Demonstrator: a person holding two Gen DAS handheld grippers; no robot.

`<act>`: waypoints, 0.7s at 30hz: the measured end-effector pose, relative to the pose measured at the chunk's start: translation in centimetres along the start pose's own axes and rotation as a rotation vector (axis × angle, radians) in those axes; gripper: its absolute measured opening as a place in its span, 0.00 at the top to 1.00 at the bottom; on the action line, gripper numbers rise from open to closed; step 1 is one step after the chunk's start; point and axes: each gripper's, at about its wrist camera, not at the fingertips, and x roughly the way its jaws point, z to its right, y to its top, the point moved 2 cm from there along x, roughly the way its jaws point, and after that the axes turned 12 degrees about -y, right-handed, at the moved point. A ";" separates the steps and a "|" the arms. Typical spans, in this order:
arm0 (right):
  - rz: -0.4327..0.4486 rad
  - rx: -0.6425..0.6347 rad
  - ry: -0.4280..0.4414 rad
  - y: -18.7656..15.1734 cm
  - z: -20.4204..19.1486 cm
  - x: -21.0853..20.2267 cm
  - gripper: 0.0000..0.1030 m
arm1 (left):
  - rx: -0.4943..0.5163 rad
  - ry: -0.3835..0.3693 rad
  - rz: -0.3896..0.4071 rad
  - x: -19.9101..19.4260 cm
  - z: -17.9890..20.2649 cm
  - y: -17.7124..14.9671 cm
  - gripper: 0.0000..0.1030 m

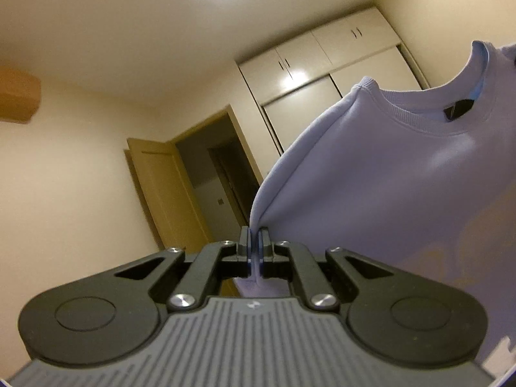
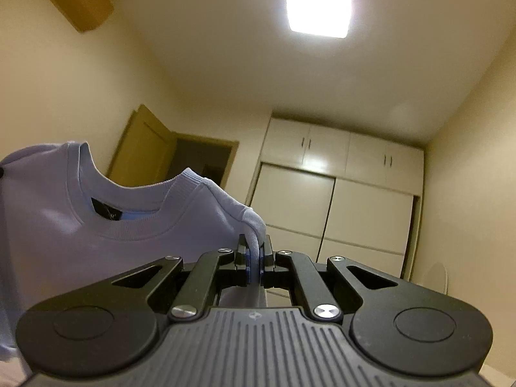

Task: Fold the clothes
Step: 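Lift the sweatshirt with both tools, shake it out and lay it flat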

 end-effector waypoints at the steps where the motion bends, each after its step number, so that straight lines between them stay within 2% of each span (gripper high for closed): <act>1: 0.001 -0.002 0.002 0.5 0.2 -0.7 0.97 | 0.003 -0.004 0.003 -1.0 0.1 0.2 0.96; 5: -0.042 -0.011 0.015 1.2 -0.2 -1.0 0.97 | -0.002 -0.046 -0.022 -1.6 0.3 0.0 0.96; 8: -0.103 -0.023 0.024 0.2 -1.2 1.0 0.97 | -0.025 -0.097 -0.078 1.9 0.5 -1.7 0.96; 10: -0.162 -0.034 0.027 -1.8 -2.1 3.9 0.97 | -0.037 -0.132 -0.126 6.0 0.9 -3.8 0.96; 13: -0.282 -0.039 0.033 -6.7 -3.9 10.1 0.97 | -0.063 -0.194 -0.225 13.7 1.8 -8.0 0.96; 16: -0.433 -0.068 0.035 -13.4 -6.6 17.8 0.96 | -0.127 -0.261 -0.352 23.5 2.9 -13.3 0.92; 18: -0.556 -0.082 0.027 -18.8 -8.3 23.5 0.96 | -0.150 -0.309 -0.456 31.3 4.6 -17.4 0.91; 19: -0.630 -0.077 0.011 -21.9 -8.8 26.5 0.83 | -0.152 -0.317 -0.514 34.9 5.5 -19.3 0.86; 21: -0.777 -0.074 -0.042 -27.4 -9.9 31.3 0.54 | -0.152 -0.325 -0.631 42.0 7.3 -23.2 0.85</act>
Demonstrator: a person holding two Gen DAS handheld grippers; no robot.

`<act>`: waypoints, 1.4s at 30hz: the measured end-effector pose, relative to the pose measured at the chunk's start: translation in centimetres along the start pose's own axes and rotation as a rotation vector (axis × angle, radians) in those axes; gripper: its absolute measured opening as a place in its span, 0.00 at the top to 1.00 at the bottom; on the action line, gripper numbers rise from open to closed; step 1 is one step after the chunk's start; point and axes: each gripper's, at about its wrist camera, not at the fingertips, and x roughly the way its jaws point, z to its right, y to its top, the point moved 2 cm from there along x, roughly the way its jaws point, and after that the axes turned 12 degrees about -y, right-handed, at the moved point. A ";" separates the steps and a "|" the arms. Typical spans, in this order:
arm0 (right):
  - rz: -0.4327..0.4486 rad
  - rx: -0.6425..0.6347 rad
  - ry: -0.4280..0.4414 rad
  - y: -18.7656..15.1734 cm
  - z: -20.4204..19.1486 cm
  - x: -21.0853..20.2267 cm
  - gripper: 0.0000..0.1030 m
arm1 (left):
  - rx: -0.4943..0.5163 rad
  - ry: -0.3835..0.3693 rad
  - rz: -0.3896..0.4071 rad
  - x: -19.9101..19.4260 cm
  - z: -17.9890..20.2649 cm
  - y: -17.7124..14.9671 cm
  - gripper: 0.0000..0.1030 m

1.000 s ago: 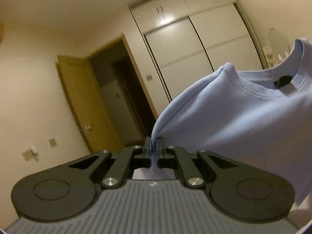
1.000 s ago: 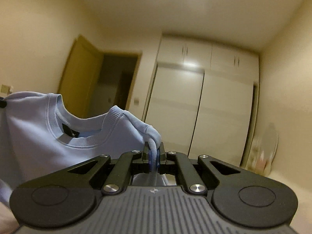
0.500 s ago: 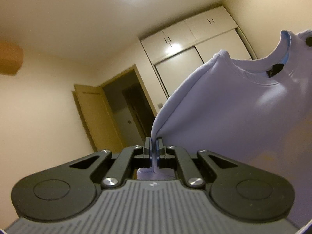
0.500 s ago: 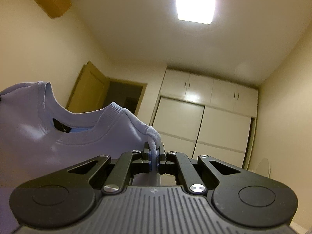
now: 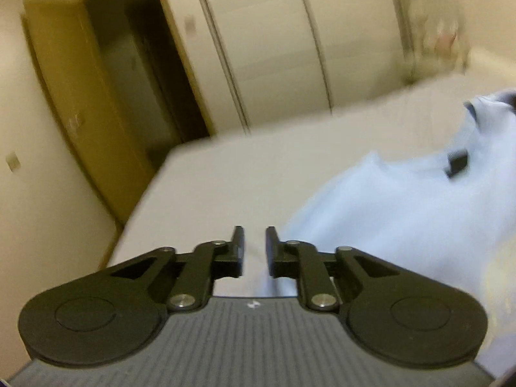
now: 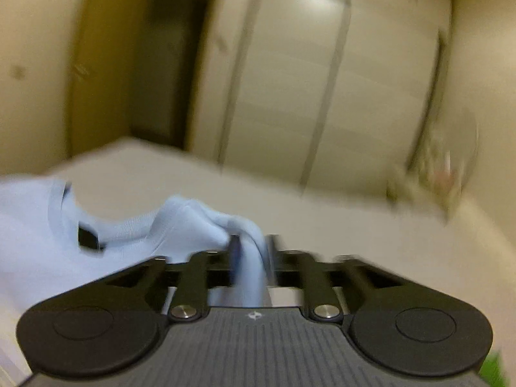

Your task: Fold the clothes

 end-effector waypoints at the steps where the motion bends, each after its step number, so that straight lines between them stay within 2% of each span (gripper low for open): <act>1: -0.040 -0.006 -0.030 -0.4 -0.8 2.1 0.54 | -0.006 -0.013 -0.047 3.0 -0.3 0.4 0.84; 2: -0.072 -0.004 -0.049 -0.9 -1.5 3.8 0.53 | -0.011 -0.021 -0.083 5.2 -0.5 0.3 0.83; 4: -0.122 0.028 -0.049 -2.5 -1.7 5.4 0.42 | -0.018 -0.047 -0.137 7.5 -0.7 -1.4 0.78; 5: -0.147 0.045 -0.046 -3.7 -1.4 5.7 0.40 | -0.029 -0.061 -0.166 8.0 -0.9 -2.6 0.73; 8: -0.278 0.098 -0.051 -9.6 0.3 5.1 0.40 | -0.063 -0.104 -0.257 9.1 -1.0 -6.7 0.73; 11: -0.470 0.199 -0.063 -16.5 3.4 2.8 0.42 | -0.106 -0.158 -0.356 8.3 -0.1 -12.2 0.74; 15: -0.732 0.349 -0.052 -25.7 6.1 -1.2 0.43 | -0.144 -0.269 -0.477 5.8 4.3 -17.8 0.74; 17: -0.825 0.348 -0.047 -30.0 6.2 -3.7 0.44 | -0.166 -0.302 -0.517 4.4 6.1 -19.4 0.74; 19: -0.900 0.325 -0.036 -34.1 6.0 -6.0 0.45 | -0.187 -0.319 -0.540 3.3 8.4 -19.1 0.73; 22: -0.986 0.337 -0.002 -39.1 5.9 -7.0 0.46 | -0.222 -0.315 -0.557 2.1 10.7 -19.2 0.73; 23: -1.003 0.367 0.002 -40.5 6.0 -7.1 0.46 | -0.233 -0.312 -0.559 1.7 11.6 -19.2 0.73; 25: -1.043 0.436 -0.007 -42.5 6.4 -7.1 0.39 | -0.252 -0.302 -0.559 0.6 13.2 -19.2 0.73; 30: -1.089 0.682 0.048 -45.4 8.4 -8.2 0.39 | -0.305 -0.280 -0.537 -2.2 16.1 -19.2 0.72; 32: -1.052 0.638 0.098 -44.8 8.7 -8.7 0.39 | -0.307 -0.276 -0.530 -3.1 17.3 -19.1 0.72; 34: -0.983 0.483 0.147 -43.1 8.5 -8.9 0.40 | -0.301 -0.277 -0.528 -3.8 18.6 -18.9 0.72; 37: -0.866 0.170 0.206 -42.1 6.6 -10.7 0.40 | -0.294 -0.281 -0.527 -4.3 20.5 -18.9 0.71; 39: -0.831 0.087 0.236 -42.2 5.8 -11.6 0.35 | -0.291 -0.283 -0.527 -4.6 21.5 -18.9 0.71; 40: -0.831 0.089 0.247 -42.5 5.7 -11.8 0.34 | -0.289 -0.280 -0.529 -4.6 22.0 -18.9 0.70; 42: -0.884 0.224 0.252 -43.7 6.1 -11.0 0.36 | -0.288 -0.278 -0.529 -4.5 22.7 -18.7 0.70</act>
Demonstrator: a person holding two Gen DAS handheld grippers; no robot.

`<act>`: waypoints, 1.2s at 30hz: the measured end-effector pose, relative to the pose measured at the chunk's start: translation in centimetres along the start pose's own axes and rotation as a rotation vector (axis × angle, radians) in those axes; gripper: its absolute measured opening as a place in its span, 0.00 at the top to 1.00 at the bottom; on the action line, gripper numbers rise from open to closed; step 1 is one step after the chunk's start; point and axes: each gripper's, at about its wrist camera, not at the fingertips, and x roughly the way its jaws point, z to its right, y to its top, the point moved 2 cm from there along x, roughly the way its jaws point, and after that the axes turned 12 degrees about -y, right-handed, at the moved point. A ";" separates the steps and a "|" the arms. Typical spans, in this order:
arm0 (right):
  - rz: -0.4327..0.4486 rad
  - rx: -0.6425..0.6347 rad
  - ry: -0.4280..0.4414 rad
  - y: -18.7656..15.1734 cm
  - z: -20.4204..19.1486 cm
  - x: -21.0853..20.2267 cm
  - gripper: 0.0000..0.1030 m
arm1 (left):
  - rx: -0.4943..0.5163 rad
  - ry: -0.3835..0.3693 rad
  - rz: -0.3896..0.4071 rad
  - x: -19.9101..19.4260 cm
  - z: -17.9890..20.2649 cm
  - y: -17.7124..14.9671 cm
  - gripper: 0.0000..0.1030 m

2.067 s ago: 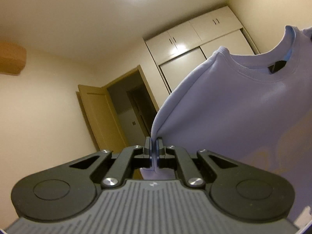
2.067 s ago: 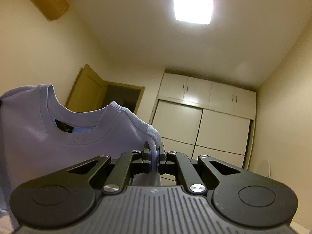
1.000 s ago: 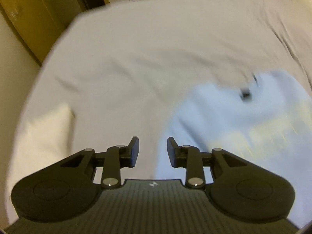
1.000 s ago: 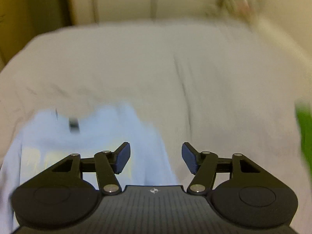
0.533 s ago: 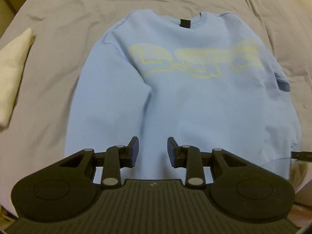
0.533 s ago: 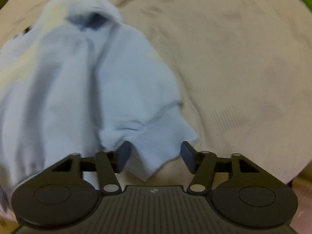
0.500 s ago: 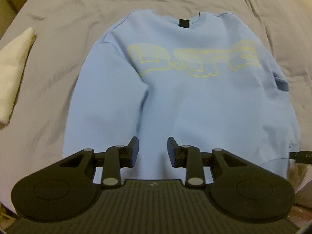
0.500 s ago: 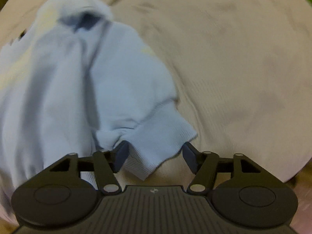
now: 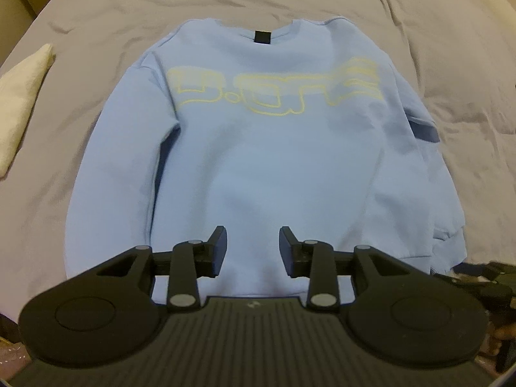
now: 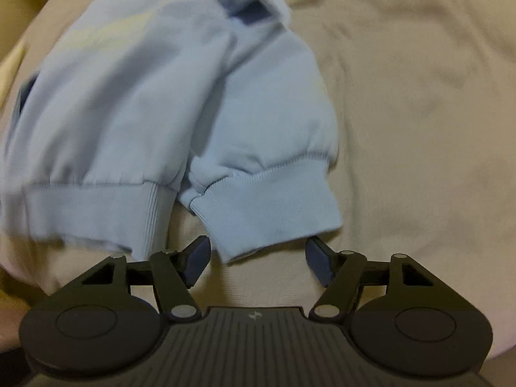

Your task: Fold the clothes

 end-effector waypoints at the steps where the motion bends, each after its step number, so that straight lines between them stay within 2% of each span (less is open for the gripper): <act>1: -0.011 0.073 0.025 0.3 0.7 0.7 0.48 | -0.001 0.001 0.000 0.0 0.3 0.0 0.70; 4: 0.013 0.221 0.121 0.3 2.7 0.0 0.79 | 0.003 0.006 0.007 0.0 0.9 0.3 0.70; 6: 0.061 0.238 0.145 0.3 3.8 -1.9 0.86 | 0.006 0.009 0.011 0.0 1.2 0.5 0.70; 7: 0.097 0.242 0.147 0.4 4.3 -3.2 0.90 | 0.008 0.010 0.014 0.1 1.4 0.6 0.70; 11: 0.270 0.263 0.171 1.8 8.7 -9.1 0.91 | 0.028 -0.001 0.030 -0.2 2.4 1.2 0.70; 13: 0.271 0.207 0.156 1.7 9.9 -10.4 0.91 | 0.037 -0.011 0.034 -0.2 3.0 1.5 0.70; 15: 0.224 0.167 0.110 1.1 10.6 -9.8 0.88 | 0.046 -0.020 0.037 0.0 3.6 1.7 0.70; 16: 0.165 0.177 0.107 1.3 10.4 -8.3 0.74 | 0.050 -0.024 0.037 0.0 3.9 1.7 0.70; 18: 0.035 0.245 0.119 0.6 10.7 -5.2 0.66 | 0.060 -0.025 0.031 0.2 4.3 1.6 0.70; 19: 0.004 0.293 0.126 -0.2 10.9 -4.1 0.57 | 0.065 -0.025 0.028 0.3 4.4 1.6 0.69; 21: -0.005 0.410 0.152 -1.2 11.6 -2.6 0.46 | 0.064 -0.019 0.018 0.3 4.3 1.4 0.69; 25: 0.019 0.682 0.177 -1.8 13.5 -0.1 0.42 | 0.045 0.005 -0.003 0.2 3.5 1.1 0.69; 27: 0.004 0.747 0.192 -1.4 14.0 1.1 0.40 | 0.035 0.007 -0.011 0.4 3.2 1.0 0.69; 28: -0.007 0.764 0.200 -1.2 14.1 1.7 0.46 | 0.032 0.005 -0.015 0.5 3.2 1.1 0.69; 29: -0.018 0.781 0.209 -0.9 14.2 2.2 0.56 | 0.033 0.004 -0.016 0.5 3.2 1.2 0.69; 30: -0.029 0.799 0.217 -0.6 14.4 2.8 0.72 | 0.036 0.003 -0.016 0.5 3.3 1.2 0.69; 31: -0.023 0.795 0.217 -0.3 14.5 2.8 0.80 | 0.043 0.002 -0.014 0.5 3.4 1.4 0.69; 33: 0.042 0.733 0.189 0.3 14.8 1.0 0.85 | 0.057 0.003 -0.003 0.2 3.6 1.9 0.69; 36: 0.187 0.656 0.120 2.1 16.9 -3.5 0.88 | 0.067 0.005 0.035 -0.6 3.5 3.0 0.69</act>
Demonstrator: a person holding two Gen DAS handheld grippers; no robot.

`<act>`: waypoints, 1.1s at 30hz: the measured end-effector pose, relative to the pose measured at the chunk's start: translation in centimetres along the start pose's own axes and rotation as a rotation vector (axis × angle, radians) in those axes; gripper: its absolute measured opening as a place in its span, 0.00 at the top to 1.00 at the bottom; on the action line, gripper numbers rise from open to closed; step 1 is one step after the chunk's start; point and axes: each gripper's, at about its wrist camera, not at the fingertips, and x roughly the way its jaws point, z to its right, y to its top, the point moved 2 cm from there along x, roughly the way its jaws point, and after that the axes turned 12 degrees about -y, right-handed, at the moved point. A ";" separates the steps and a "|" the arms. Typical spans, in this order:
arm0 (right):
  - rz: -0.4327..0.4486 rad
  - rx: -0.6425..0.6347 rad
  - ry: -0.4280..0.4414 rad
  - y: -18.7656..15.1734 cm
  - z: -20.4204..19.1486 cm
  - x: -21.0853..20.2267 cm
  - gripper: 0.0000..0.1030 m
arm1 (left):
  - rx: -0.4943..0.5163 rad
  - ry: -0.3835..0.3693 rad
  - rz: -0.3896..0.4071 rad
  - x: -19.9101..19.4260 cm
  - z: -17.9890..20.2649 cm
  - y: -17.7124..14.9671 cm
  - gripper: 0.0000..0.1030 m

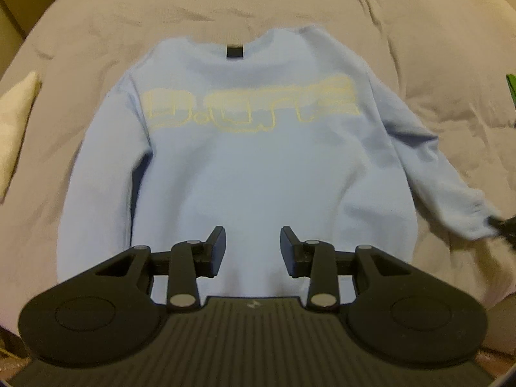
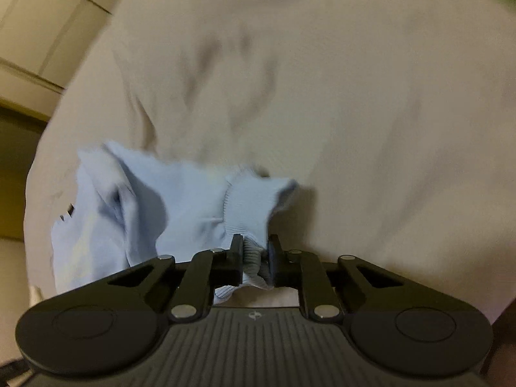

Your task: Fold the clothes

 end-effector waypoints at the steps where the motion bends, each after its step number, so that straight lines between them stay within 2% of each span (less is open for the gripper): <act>1: 0.057 -0.033 -0.005 1.4 0.0 -1.6 0.88 | 0.001 0.002 0.011 -0.3 -0.1 0.4 0.68; 4: 0.244 -0.148 -0.063 6.5 0.0 -5.6 0.88 | 0.000 0.009 0.045 -0.9 -0.6 1.6 0.68; 7: 0.342 -0.204 -0.121 10.4 0.2 -6.9 0.88 | -0.008 0.008 0.064 -1.2 -1.0 2.0 0.64; 9: 0.316 -0.216 -0.204 11.8 0.9 -5.5 0.83 | -0.018 0.014 0.063 -1.1 -1.5 1.7 0.63; 10: 0.291 -0.211 -0.268 12.1 1.4 -4.2 0.67 | -0.025 0.015 0.059 -1.1 -1.7 1.5 0.63; 12: 0.254 -0.183 -0.415 12.3 2.3 -1.9 0.64 | -0.036 0.028 0.047 -1.1 -2.6 0.6 0.62; 14: 0.222 -0.133 -0.469 11.8 2.7 -0.9 0.61 | -0.061 0.053 0.035 -1.4 -4.0 -0.6 0.62; 16: 0.200 -0.104 -0.444 10.1 2.3 -0.7 0.48 | -0.110 0.084 0.019 -2.0 -6.1 -2.3 0.61; 17: 0.187 -0.109 -0.431 8.9 1.9 -0.8 0.44 | -0.140 0.102 0.010 -2.2 -7.2 -3.3 0.61; 19: 0.128 -0.144 -0.398 5.8 0.4 -0.7 0.42 | -0.213 0.124 0.000 -2.9 -9.6 -5.4 0.60; 24: -0.124 -0.294 -0.222 -3.2 -6.7 1.0 0.41 | -0.422 0.142 0.004 -4.5 -15.7 -10.9 0.53; 28: -0.243 -0.464 -0.180 -9.7 -13.3 2.1 0.38 | -0.563 0.124 0.043 -4.5 -20.3 -14.7 0.38; 31: -0.283 -0.552 -0.171 -13.0 -17.0 1.9 0.34 | -0.725 0.075 0.073 -3.7 -24.2 -17.1 0.38; 33: -0.290 -0.594 -0.176 -14.1 -18.7 1.7 0.32 | -0.847 0.003 0.121 -3.4 -26.6 -18.2 0.38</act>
